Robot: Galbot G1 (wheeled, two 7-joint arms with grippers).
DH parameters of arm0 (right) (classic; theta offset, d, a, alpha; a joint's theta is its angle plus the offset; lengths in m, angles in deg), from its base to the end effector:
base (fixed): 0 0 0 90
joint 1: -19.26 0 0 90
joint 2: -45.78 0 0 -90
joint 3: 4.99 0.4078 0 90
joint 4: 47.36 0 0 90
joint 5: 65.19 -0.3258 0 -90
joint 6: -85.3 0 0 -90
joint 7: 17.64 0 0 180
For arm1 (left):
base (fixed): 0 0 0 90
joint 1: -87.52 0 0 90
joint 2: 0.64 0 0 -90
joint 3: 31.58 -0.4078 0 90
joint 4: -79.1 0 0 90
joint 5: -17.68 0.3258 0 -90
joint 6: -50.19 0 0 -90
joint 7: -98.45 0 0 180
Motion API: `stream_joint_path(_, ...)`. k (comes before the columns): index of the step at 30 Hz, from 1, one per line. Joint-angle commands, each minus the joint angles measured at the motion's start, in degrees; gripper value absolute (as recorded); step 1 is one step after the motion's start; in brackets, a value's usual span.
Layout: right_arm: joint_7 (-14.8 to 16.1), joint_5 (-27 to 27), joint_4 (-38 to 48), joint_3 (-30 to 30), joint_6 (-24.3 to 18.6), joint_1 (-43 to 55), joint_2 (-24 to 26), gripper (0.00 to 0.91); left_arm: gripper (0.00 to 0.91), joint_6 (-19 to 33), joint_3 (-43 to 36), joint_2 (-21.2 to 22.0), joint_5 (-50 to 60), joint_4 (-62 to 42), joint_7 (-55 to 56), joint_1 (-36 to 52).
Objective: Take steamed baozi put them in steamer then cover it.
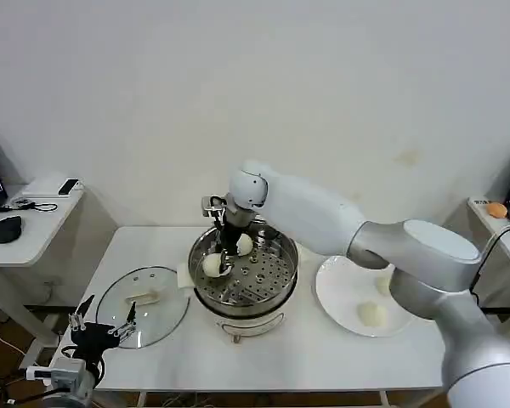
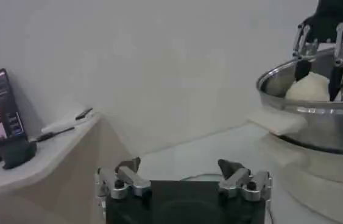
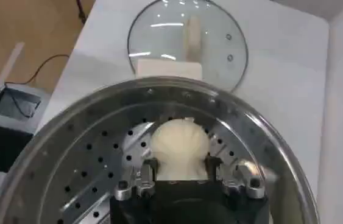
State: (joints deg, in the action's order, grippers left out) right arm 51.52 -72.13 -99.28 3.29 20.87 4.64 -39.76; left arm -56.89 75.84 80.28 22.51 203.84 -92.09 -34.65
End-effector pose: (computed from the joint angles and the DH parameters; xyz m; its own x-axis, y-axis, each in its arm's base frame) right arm 0.6157 0.2057 -0.1224 -0.0201 -0.3432 0.9390 -0.9543 -0.2736 -0.1205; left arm 0.1062 0.1142 -0.3110 -0.9650 -0.0853 0.2482 0.0003 0.9453 0.3262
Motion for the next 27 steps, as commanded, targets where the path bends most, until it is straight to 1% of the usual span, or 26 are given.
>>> stream_joint_path(1, -0.92, 1.93, 2.45, 0.7, -0.5, -1.11, -1.41, 0.534, 0.907, 0.05, -0.1, -0.01, 0.03, -0.17, 0.01, 0.0)
stream_joint_path(2, -1.19, 1.88, 2.53, 0.84, -0.41, -1.23, -1.5, 0.635, 0.907, 0.06, -0.13, 0.1, 0.04, -0.26, 0.02, 0.07)
stream_joint_path(3, -1.07, 1.84, 2.44, 0.84, -0.39, -1.21, -1.5, 0.836, 0.907, 0.07, -0.17, 0.14, 0.05, -0.31, 0.02, 0.1)
stream_joint_path(4, -1.01, 1.79, 2.36, 0.84, -0.33, -1.21, -1.52, 0.907, 0.907, 0.06, -0.23, 0.22, 0.07, -0.35, 0.05, 0.15)
stream_joint_path(10, -1.53, 1.24, 2.01, 1.11, -0.03, -0.82, -1.17, 0.907, 0.907, 0.09, -0.41, 0.52, 0.12, 0.08, -0.06, 0.11)
stream_joint_path(15, -0.89, 1.05, -0.51, 1.86, 0.48, -0.16, 1.51, 0.907, 0.907, 0.38, -0.26, 0.98, -0.01, 0.94, -0.26, -0.24)
stream_joint_path(18, -0.16, 0.03, -3.69, 1.76, 1.18, 0.45, 4.85, 0.907, 0.907, 0.39, -0.33, 0.92, 0.06, 1.4, -0.4, -0.56)
stream_joint_path(22, -0.3, -0.23, -8.73, 2.07, 1.95, 1.11, 9.59, 0.907, 0.907, 0.29, -0.31, 0.97, 0.03, 2.06, -0.7, -0.4)
stream_joint_path(24, -0.05, -1.59, -13.03, 1.78, 2.6, 2.6, 13.16, 0.907, 0.907, 0.3, -0.4, 1.14, -0.06, 2.33, -0.87, -0.3)
stream_joint_path(27, 1.39, -3.03, -18.44, 1.11, 2.02, 5.48, 19.57, 0.907, 0.907, 0.23, -0.43, 1.45, -0.04, 2.82, -0.89, -0.34)
